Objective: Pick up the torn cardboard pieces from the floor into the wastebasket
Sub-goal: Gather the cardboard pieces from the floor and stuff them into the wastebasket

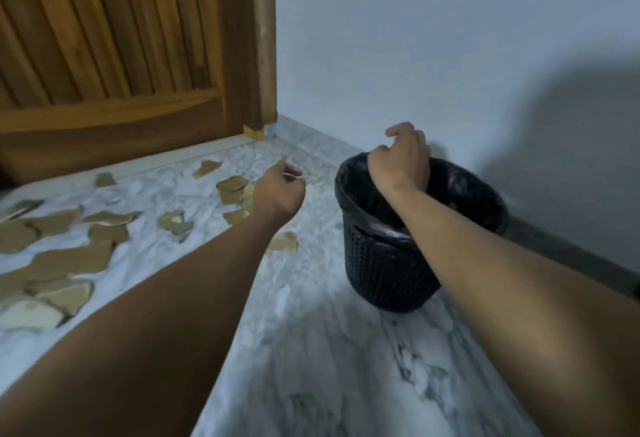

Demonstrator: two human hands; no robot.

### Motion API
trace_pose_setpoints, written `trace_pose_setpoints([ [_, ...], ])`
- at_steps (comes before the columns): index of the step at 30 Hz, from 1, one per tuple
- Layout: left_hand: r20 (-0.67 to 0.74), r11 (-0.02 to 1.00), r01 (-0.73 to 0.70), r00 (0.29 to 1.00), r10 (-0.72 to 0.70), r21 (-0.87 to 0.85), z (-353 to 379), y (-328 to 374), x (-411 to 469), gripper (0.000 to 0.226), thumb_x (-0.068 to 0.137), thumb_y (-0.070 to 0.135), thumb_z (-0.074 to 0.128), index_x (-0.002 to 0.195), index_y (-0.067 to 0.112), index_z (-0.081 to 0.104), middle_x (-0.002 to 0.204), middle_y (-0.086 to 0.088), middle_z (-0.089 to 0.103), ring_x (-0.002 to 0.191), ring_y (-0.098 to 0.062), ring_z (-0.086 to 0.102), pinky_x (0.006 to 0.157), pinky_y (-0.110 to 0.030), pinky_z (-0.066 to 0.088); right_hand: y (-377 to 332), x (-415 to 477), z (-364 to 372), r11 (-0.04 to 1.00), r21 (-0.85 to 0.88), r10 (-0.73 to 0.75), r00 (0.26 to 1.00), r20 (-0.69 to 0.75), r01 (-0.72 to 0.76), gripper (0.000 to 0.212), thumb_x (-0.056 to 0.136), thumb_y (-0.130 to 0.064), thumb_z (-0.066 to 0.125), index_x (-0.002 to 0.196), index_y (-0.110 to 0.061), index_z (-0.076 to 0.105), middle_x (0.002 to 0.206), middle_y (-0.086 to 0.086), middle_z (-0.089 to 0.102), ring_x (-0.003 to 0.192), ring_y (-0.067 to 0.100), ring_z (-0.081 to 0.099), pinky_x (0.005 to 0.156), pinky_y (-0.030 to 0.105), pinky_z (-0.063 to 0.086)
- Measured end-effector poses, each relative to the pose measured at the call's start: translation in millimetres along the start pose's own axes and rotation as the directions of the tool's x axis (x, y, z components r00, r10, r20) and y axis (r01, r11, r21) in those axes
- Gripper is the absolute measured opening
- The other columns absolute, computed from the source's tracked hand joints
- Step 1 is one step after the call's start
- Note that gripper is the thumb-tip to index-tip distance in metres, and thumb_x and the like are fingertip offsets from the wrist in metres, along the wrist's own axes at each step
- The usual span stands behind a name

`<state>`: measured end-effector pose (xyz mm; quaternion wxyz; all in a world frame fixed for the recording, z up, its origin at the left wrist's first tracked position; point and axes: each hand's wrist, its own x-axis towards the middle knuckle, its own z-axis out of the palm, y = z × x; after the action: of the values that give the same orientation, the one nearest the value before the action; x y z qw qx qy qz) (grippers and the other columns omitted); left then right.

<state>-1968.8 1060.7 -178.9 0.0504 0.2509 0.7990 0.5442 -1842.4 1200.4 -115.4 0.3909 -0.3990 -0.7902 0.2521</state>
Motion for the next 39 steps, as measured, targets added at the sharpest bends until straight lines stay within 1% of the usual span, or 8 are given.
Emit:
trace_pose_setpoints([
  [7,-0.035,0.973,0.164,0.986,-0.16,0.16,-85,-129,35,0.019,0.096,0.028,0.059,0.113,0.02,0.063,0.103,-0.005,0.069,0.093,-0.028,0.065,0.074,-0.031,0.047,-54,-39,142,0.984,0.048,-0.177,0.982,0.071,0.174,0.037,0.089,-0.011,0.049,0.125,-0.022,0.052,0.131,0.002,0.052,0.124,0.026,0.047,0.088,0.037,0.045],
  [15,-0.056,0.894,0.173,0.985,-0.164,0.414,-157,-244,70,0.033,0.094,0.029,0.063,0.123,0.015,0.059,0.114,-0.018,0.064,0.11,-0.041,0.058,0.09,-0.046,0.049,-24,-77,285,0.978,-0.117,0.205,0.885,0.418,-0.171,0.064,0.095,-0.036,0.061,0.149,-0.017,0.034,0.15,0.013,0.038,0.13,0.036,0.046,0.097,0.045,0.047],
  [19,-0.129,0.828,0.141,0.988,-0.084,0.543,-152,-289,96,0.051,0.089,0.041,0.06,0.132,0.013,0.056,0.131,-0.022,0.056,0.127,-0.044,0.044,0.102,-0.054,0.041,23,-86,341,0.933,-0.312,0.326,0.785,0.527,-0.178,0.105,0.087,-0.07,0.057,0.161,-0.022,0.0,0.168,0.013,-0.004,0.153,0.036,0.004,0.12,0.059,0.012],
  [24,-0.156,0.649,0.257,0.965,-0.21,0.717,-158,-352,148,0.103,0.076,0.093,0.032,0.16,0.039,0.003,0.169,-0.014,-0.002,0.152,-0.047,-0.011,0.116,-0.07,-0.004,52,-76,406,0.884,-0.467,0.312,0.791,0.527,-0.037,0.129,0.054,-0.106,0.016,0.153,-0.035,-0.026,0.164,0.021,-0.022,0.15,0.048,-0.01,0.113,0.07,-0.009],
  [28,-0.177,0.57,0.323,0.938,-0.296,0.755,-161,-392,192,0.123,0.053,0.11,0.017,0.15,0.049,-0.029,0.167,-0.011,-0.024,0.149,-0.049,-0.023,0.112,-0.076,-0.01,45,-46,452,0.905,-0.41,0.17,0.791,0.587,0.11,0.121,0.046,-0.111,0.01,0.147,-0.053,-0.027,0.163,0.02,-0.024,0.148,0.052,-0.014,0.1,0.081,-0.013],
  [31,-0.125,0.537,0.306,0.929,-0.347,0.786,-157,-412,213,0.127,0.05,0.111,0.011,0.154,0.045,-0.022,0.17,-0.007,-0.009,0.153,-0.042,-0.014,0.116,-0.069,-0.008,32,-15,480,0.931,-0.342,0.113,0.79,0.602,0.127,0.115,0.048,-0.111,0.018,0.143,-0.062,-0.024,0.165,0.016,-0.021,0.147,0.05,-0.019,0.096,0.082,-0.015],
  [34,-0.173,0.54,0.289,0.951,-0.256,0.791,-156,-409,230,0.117,0.06,0.099,0.031,0.156,0.033,0.017,0.152,-0.009,0.03,0.142,-0.036,0.019,0.115,-0.061,0.012,22,1,503,0.93,-0.345,0.133,0.764,0.632,0.123,0.117,0.049,-0.111,0.018,0.149,-0.059,-0.015,0.166,0.016,-0.018,0.146,0.051,-0.023,0.096,0.084,-0.015],
  [39,-0.211,0.724,0.245,0.968,-0.14,0.645,-139,-401,270,0.094,0.056,0.06,0.05,0.137,0.013,0.039,0.123,-0.014,0.046,0.117,-0.039,0.041,0.105,-0.055,0.031,4,24,538,0.921,-0.378,0.142,0.828,0.542,0.089,0.118,0.063,-0.099,0.011,0.151,-0.023,0.031,0.161,0.024,0.018,0.146,0.053,0.008,0.103,0.084,-0.002],
])
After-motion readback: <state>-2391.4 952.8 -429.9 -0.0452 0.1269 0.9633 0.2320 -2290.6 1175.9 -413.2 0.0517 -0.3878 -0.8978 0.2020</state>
